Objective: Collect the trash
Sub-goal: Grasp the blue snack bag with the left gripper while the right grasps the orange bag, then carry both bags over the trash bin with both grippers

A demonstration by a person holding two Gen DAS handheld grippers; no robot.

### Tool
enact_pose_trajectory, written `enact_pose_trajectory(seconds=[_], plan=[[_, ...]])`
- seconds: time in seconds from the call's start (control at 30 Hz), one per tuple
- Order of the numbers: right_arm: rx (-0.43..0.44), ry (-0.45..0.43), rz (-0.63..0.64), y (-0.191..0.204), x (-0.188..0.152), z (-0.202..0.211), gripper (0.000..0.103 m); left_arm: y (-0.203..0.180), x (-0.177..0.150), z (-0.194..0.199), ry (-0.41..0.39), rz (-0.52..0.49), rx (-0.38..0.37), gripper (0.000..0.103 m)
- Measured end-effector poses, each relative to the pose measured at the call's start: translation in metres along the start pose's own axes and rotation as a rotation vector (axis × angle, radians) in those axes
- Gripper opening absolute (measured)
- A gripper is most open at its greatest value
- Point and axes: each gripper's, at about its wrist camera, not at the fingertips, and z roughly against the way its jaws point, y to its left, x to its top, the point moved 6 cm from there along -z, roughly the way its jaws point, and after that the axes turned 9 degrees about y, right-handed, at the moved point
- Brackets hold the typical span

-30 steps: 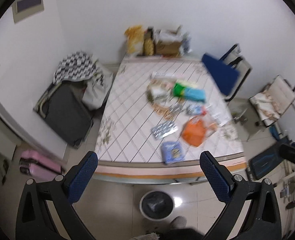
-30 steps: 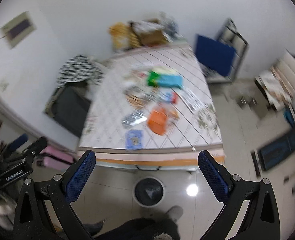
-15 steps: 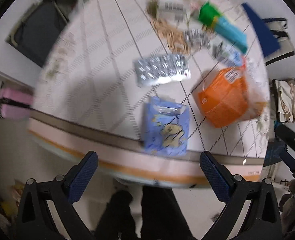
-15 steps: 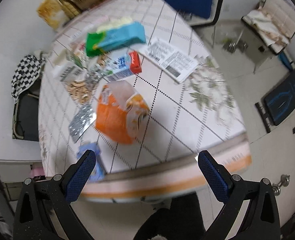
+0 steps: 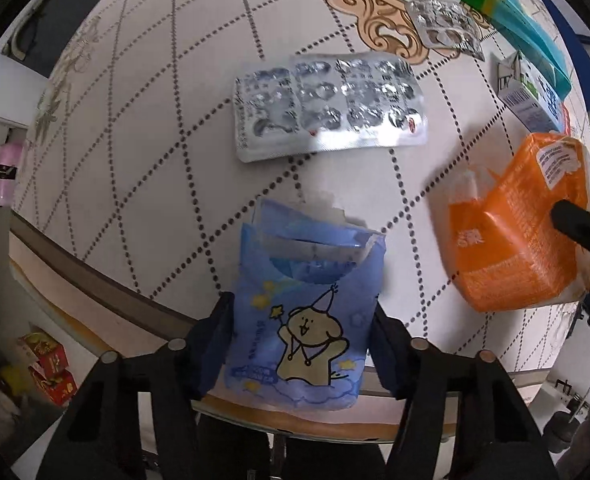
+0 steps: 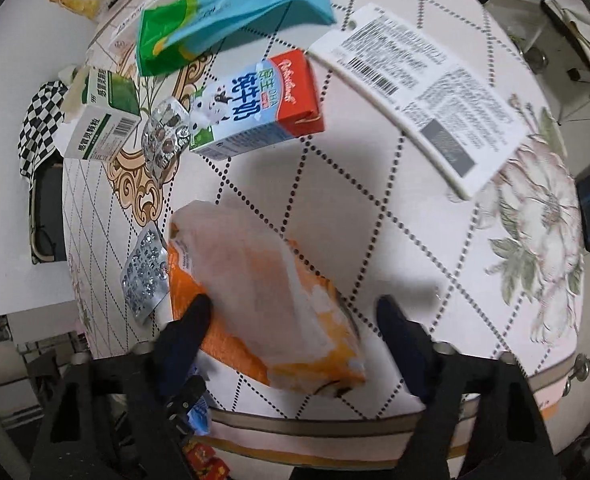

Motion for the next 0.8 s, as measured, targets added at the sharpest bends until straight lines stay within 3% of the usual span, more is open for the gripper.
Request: enact_pose_trajectory(seconds=[0.13, 0.17, 0.3, 0.37, 0.53, 0.63, 0.8], plan=[[0.004, -0.005, 0.024, 0.006, 0.002, -0.002, 0.057, 0.007, 0.0, 0.009, -0.017, -0.004, 0.026, 0.055], [0.004, -0.005, 0.031, 0.006, 0.002, -0.001, 0.048, 0.006, 0.001, 0.009, -0.022, -0.004, 0.031, 0.054], [0.005, -0.026, 0.063, 0.01, -0.001, 0.008, 0.035, 0.006, 0.0, 0.023, -0.062, -0.017, 0.062, 0.054], [-0.003, -0.05, 0.083, 0.009, -0.005, 0.017, 0.028, 0.002, 0.0, 0.029, -0.075, -0.028, 0.071, 0.046], [0.002, -0.091, 0.116, 0.004, -0.013, 0.038, 0.017, -0.011, 0.001, 0.041, -0.104, -0.047, 0.086, 0.045], [0.011, -0.111, 0.131, 0.0, -0.019, 0.05, 0.014, -0.014, -0.005, 0.049, -0.118, -0.057, 0.088, 0.039], [0.044, -0.143, 0.12, -0.012, -0.03, 0.069, 0.012, -0.021, -0.021, 0.064, -0.141, -0.068, 0.084, 0.038]])
